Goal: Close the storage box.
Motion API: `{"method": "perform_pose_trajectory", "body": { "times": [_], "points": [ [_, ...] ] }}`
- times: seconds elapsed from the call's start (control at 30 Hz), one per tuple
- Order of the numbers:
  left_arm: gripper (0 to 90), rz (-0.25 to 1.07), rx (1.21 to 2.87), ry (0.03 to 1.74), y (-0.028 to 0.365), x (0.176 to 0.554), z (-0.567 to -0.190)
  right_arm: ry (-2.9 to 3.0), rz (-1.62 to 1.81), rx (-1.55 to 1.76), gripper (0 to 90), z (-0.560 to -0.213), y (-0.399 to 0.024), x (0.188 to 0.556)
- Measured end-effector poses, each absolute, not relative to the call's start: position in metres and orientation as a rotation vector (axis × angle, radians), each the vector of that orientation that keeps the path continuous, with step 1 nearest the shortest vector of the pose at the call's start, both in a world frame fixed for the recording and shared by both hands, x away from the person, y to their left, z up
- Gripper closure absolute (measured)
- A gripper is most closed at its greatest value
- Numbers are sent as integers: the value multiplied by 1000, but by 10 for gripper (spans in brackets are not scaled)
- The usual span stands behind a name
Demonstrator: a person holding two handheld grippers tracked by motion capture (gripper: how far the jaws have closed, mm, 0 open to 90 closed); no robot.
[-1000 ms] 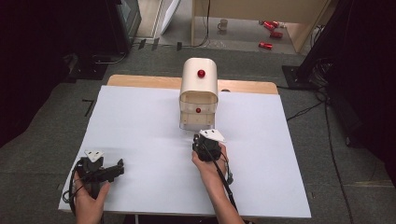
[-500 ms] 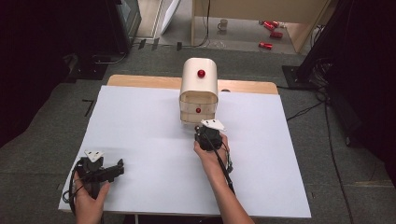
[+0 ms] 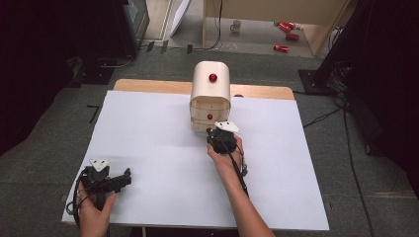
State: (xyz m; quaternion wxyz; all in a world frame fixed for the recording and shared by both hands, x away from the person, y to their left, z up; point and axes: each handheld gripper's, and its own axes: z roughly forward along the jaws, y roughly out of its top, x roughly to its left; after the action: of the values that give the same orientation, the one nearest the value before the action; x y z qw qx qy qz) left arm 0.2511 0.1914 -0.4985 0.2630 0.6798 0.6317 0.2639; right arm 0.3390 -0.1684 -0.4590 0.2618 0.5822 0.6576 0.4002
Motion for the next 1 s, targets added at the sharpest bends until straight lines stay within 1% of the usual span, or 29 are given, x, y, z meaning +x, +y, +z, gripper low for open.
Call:
{"method": "perform_pose_trajectory", "body": {
  "times": [0.13, 0.17, 0.2, 0.23, 0.27, 0.3, 0.33, 0.37, 0.4, 0.43, 0.47, 0.5, 0.53, 0.57, 0.67, 0.9, 1.0],
  "points": [
    [0, 714, 1840, 1708, 191, 251, -499, 1790, 1089, 1563, 676, -459, -170, 340],
    [0, 714, 1839, 1709, 191, 251, -499, 1802, 1093, 1554, 620, -460, -170, 339],
    [0, 714, 1839, 1709, 191, 251, -499, 1802, 1093, 1554, 620, -460, -170, 339],
    [0, 714, 1839, 1709, 191, 251, -499, 1817, 1102, 1553, 533, -461, -169, 339],
    [0, 714, 1839, 1709, 191, 251, -499, 1817, 1102, 1553, 533, -461, -169, 339],
    [0, 713, 1841, 1708, 192, 251, -498, 1833, 1110, 1544, 432, -461, -170, 338],
    [0, 713, 1841, 1708, 192, 251, -498, 1833, 1110, 1544, 432, -461, -170, 338],
    [0, 713, 1840, 1708, 191, 251, -499, 1854, 1095, 1539, 260, -460, -172, 336],
    [0, 713, 1840, 1708, 191, 251, -499, 1854, 1095, 1539, 260, -460, -172, 336],
    [0, 713, 1840, 1708, 191, 251, -499, 1883, 1080, 1544, 129, -460, -175, 334],
    [0, 713, 1840, 1708, 191, 251, -499, 1883, 1080, 1544, 129, -460, -175, 334],
    [0, 714, 1839, 1709, 191, 251, -499, 1913, 1116, 1537, 89, -458, -182, 329],
    [0, 714, 1839, 1709, 191, 251, -499, 1913, 1116, 1537, 89, -458, -182, 329],
    [0, 714, 1838, 1709, 191, 251, -499, 1941, 1121, 1501, 15, -458, -187, 324],
    [0, 713, 1840, 1708, 191, 251, -498, 1939, 1128, 1481, 13, -456, -194, 319],
    [0, 713, 1840, 1709, 191, 251, -498, 1905, 1122, 1503, 0, -453, -234, 302],
    [0, 713, 1842, 1708, 191, 251, -498, 1901, 1107, 1507, 0, -453, -244, 298]
  ]
}}
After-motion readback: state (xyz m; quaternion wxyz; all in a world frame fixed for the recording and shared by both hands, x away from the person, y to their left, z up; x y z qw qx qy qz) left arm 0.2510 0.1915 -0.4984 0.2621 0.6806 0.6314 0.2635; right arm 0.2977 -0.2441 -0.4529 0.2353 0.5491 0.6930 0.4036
